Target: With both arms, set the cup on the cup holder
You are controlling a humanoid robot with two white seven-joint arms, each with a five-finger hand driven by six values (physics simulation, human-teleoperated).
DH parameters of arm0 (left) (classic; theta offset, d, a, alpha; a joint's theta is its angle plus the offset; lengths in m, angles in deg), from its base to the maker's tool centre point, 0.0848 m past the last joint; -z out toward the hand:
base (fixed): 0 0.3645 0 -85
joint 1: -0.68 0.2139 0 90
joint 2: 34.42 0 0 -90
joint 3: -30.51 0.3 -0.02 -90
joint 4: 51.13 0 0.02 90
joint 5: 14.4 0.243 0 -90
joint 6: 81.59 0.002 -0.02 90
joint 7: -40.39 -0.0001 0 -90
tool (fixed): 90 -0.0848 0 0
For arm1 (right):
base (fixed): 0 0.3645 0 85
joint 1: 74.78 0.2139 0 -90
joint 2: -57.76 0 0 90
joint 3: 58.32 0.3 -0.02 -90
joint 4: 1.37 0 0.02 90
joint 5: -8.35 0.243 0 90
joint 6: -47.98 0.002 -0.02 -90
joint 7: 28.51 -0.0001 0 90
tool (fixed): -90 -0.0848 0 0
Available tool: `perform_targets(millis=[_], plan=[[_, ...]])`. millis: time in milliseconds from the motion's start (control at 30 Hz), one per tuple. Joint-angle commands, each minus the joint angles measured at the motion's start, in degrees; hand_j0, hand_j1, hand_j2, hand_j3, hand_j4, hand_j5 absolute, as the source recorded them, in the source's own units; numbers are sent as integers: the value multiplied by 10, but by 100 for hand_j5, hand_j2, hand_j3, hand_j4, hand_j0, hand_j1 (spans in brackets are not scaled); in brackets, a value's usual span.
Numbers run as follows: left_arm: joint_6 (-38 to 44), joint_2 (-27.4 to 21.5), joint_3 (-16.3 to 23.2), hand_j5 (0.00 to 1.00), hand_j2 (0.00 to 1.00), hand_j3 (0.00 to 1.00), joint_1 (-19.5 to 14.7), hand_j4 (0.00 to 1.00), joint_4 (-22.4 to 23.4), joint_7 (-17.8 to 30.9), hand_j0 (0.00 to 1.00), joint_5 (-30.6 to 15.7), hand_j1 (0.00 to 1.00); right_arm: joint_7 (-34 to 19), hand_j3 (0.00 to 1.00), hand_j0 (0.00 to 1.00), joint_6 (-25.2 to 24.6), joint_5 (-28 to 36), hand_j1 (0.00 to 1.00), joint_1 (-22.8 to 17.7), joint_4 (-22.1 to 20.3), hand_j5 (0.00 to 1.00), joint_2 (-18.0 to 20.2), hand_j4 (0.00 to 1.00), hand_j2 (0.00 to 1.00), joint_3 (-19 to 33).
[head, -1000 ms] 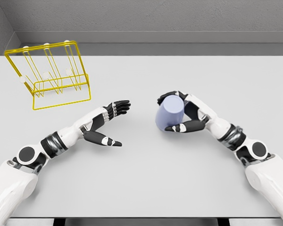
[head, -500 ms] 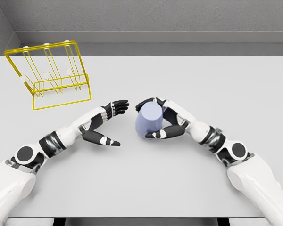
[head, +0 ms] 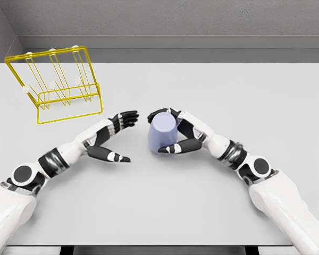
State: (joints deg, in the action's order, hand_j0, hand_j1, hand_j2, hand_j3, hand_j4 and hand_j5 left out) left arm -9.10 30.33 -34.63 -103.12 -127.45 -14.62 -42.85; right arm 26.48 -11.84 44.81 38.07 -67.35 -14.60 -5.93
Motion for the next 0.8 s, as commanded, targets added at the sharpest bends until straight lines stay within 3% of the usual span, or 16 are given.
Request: perform_targets(millis=[0,300,367,767], plan=[[-1,-1,-4,100,100,100,0,100,0,0,100,-3,100,0,75,75,0,4,75,0,12,75,-6,75,75,-2],[0,-1,-4,100,100,100,1,100,-1,0,100,-3,100,0,88,88,0,3,88,4,28,88,-7,88,88,-4],[0,-1,-4,100,100,100,1,100,-2,0,100,-3,100,0,99,99,1,-25,99,5,29,99,-9,99,99,-4],[0,-2,-4,100,100,100,1,100,-1,0,100,-3,100,0,100,100,7,-38,100,13,27,100,5,100,100,2]])
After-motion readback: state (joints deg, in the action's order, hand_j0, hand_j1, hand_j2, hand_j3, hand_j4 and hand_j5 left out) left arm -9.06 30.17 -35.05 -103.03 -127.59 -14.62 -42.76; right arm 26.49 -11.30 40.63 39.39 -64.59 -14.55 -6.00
